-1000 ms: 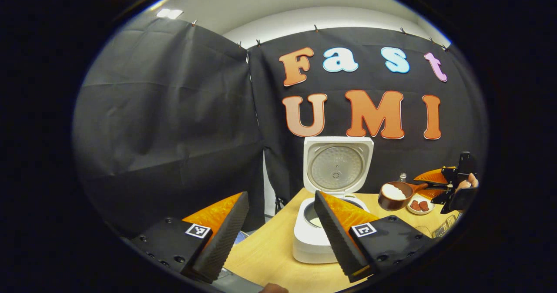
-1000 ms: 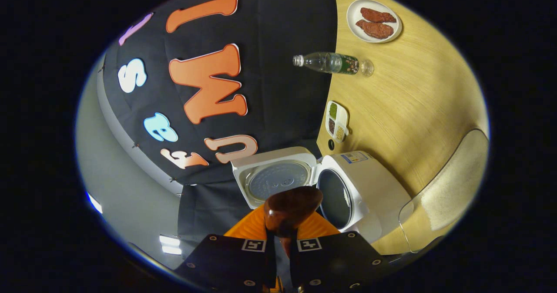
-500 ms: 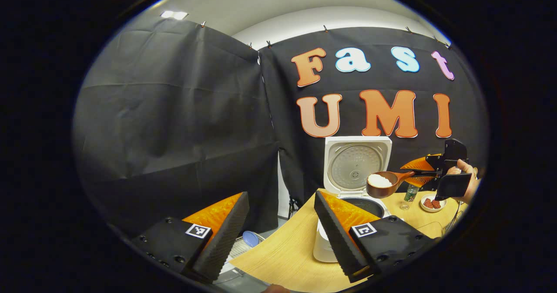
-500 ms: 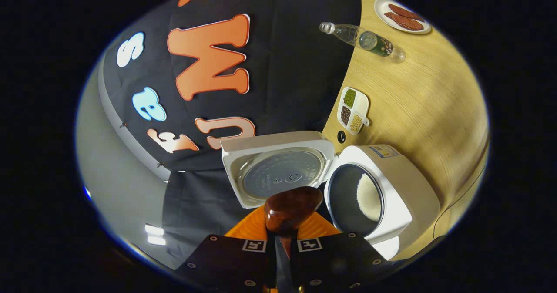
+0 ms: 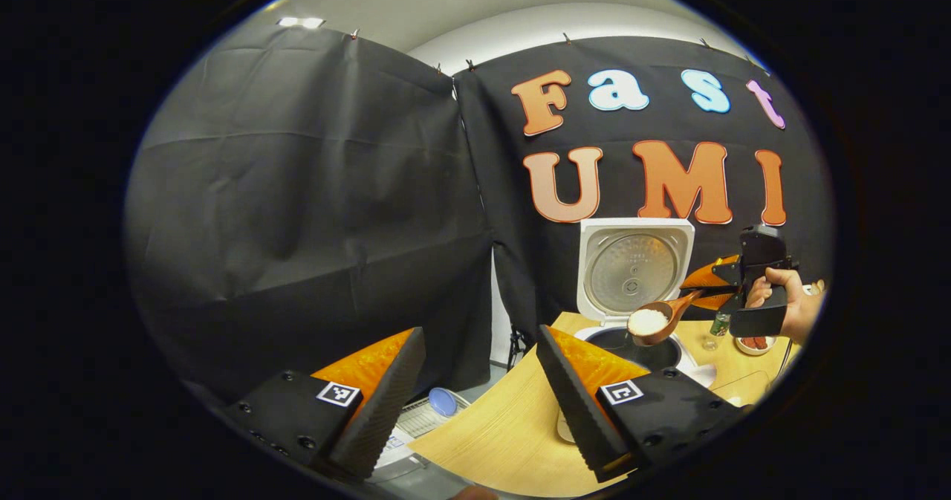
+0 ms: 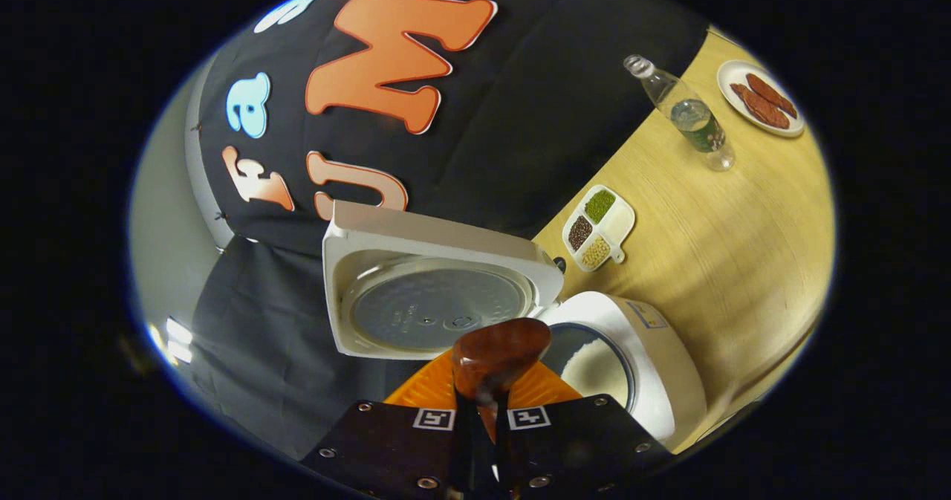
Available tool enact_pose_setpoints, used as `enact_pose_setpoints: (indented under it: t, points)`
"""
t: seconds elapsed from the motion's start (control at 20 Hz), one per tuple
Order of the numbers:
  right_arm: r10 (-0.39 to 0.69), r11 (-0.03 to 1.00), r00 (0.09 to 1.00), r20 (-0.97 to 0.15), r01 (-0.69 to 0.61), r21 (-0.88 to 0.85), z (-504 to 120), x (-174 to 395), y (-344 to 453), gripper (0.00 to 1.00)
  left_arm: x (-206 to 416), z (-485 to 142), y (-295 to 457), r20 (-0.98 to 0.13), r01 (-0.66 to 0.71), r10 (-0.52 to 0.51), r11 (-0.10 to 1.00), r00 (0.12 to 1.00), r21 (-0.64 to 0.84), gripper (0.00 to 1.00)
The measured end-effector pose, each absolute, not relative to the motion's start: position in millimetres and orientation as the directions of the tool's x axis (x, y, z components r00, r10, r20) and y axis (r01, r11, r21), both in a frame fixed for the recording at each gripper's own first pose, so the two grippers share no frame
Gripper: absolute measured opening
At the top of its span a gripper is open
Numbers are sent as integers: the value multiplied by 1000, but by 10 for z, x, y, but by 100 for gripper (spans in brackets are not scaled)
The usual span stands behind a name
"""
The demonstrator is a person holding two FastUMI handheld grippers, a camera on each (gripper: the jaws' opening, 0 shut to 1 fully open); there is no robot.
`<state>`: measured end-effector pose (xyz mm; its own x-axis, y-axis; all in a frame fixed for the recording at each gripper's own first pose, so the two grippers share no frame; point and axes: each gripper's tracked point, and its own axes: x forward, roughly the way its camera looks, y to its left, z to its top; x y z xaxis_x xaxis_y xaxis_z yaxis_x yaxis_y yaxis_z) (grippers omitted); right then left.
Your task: Close the left gripper, press the button to open the rice cooker; take a wooden spoon from the chopstick holder with the right hand, scoop a spoonful of rice and pour it into the rice cooker, then put the wooden spoon back into the chopstick holder.
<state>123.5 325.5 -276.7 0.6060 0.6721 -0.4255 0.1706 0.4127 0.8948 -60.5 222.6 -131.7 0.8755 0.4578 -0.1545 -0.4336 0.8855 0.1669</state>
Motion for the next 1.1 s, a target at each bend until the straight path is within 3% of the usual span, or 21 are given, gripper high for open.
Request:
enact_pose_setpoints:
  t: [0.35,0.95,1.1]
  points:
    - [641,619,606,-471,-44,785,-2737,1311,3435,12,-562,-1386,2258,-182,-440,465,883,866,164,100]
    - [628,742,617,-475,-289,605,-2526,1297,3561,11,-570,-1445,2202,-198,-435,461,886,865,162,100]
    - [599,780,654,-462,-347,520,-2448,1348,3524,12,-576,-1466,2192,-205,-432,458,887,865,163,100]
